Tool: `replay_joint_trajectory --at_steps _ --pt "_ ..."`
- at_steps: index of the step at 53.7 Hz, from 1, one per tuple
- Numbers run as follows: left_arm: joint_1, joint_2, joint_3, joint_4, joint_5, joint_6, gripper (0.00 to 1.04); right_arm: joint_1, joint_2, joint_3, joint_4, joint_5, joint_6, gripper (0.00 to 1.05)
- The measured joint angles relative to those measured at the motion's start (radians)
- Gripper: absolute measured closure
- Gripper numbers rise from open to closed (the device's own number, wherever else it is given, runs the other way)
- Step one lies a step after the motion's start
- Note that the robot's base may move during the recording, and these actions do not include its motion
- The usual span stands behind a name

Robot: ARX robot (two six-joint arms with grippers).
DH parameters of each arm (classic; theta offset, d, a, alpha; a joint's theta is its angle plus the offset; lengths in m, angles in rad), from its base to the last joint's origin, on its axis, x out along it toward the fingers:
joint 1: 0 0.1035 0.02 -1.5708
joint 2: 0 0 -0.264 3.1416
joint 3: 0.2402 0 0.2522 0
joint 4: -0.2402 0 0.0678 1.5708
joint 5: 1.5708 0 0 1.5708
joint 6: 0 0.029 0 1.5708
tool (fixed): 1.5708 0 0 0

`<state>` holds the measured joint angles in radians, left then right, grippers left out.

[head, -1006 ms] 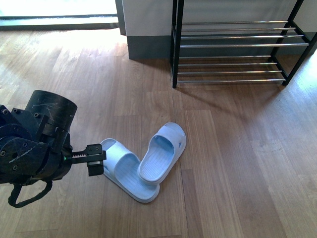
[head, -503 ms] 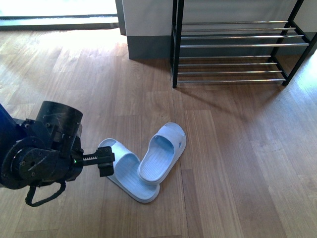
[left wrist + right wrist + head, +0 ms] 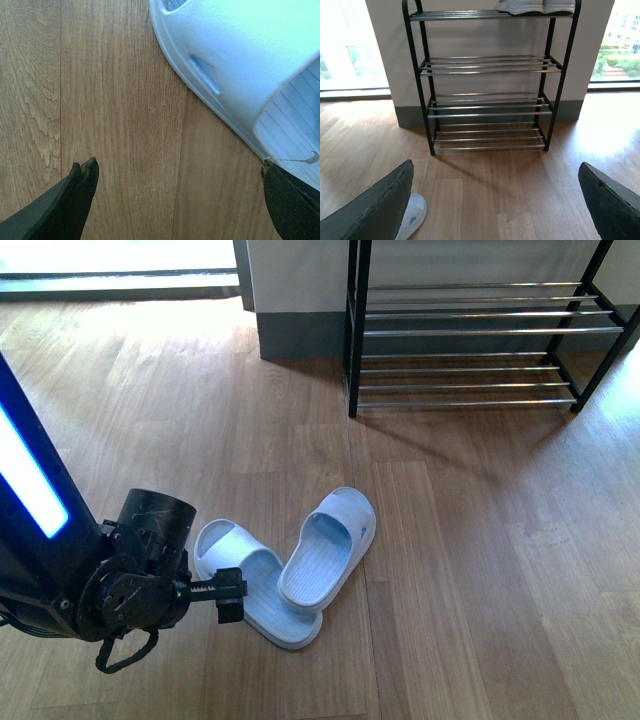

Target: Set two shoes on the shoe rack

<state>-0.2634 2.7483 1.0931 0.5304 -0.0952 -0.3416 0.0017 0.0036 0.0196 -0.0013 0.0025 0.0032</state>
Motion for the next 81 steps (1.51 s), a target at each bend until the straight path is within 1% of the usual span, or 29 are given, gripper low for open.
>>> replay_joint_trajectory --at_steps 17,25,31,46,48,51,55,63,75,81 --pt "-0.003 0.024 0.006 0.061 -0.002 0.038 0.09 0.000 0.000 0.000 0.000 0.000 0.000 0.09" --pt "-0.003 0.024 0.000 0.116 0.029 0.057 0.09 0.000 0.000 0.000 0.000 0.000 0.000 0.09" --pt "-0.003 0.024 -0.001 0.116 0.040 0.087 0.09 0.000 0.000 0.000 0.000 0.000 0.000 0.09" --pt "-0.003 0.024 -0.001 0.116 0.040 0.095 0.09 0.000 0.000 0.000 0.000 0.000 0.000 0.09" --pt "0.001 0.029 -0.003 0.132 0.061 0.080 0.09 0.000 0.000 0.000 0.000 0.000 0.000 0.09" --pt "0.014 0.051 0.004 0.186 0.121 0.053 0.09 0.000 0.000 0.000 0.000 0.000 0.000 0.09" --pt "0.024 0.107 0.050 0.185 0.136 0.022 0.09 0.000 0.000 0.000 0.000 0.000 0.000 0.09" --pt "0.021 0.177 0.115 0.171 0.066 0.018 0.09 0.000 0.000 0.000 0.000 0.000 0.000 0.09" --pt "0.007 0.233 0.241 0.134 0.056 0.045 0.09 0.000 0.000 0.000 0.000 0.000 0.000 0.09" --pt "0.005 0.272 0.285 0.125 0.017 0.094 0.09 0.000 0.000 0.000 0.000 0.000 0.000 0.09"
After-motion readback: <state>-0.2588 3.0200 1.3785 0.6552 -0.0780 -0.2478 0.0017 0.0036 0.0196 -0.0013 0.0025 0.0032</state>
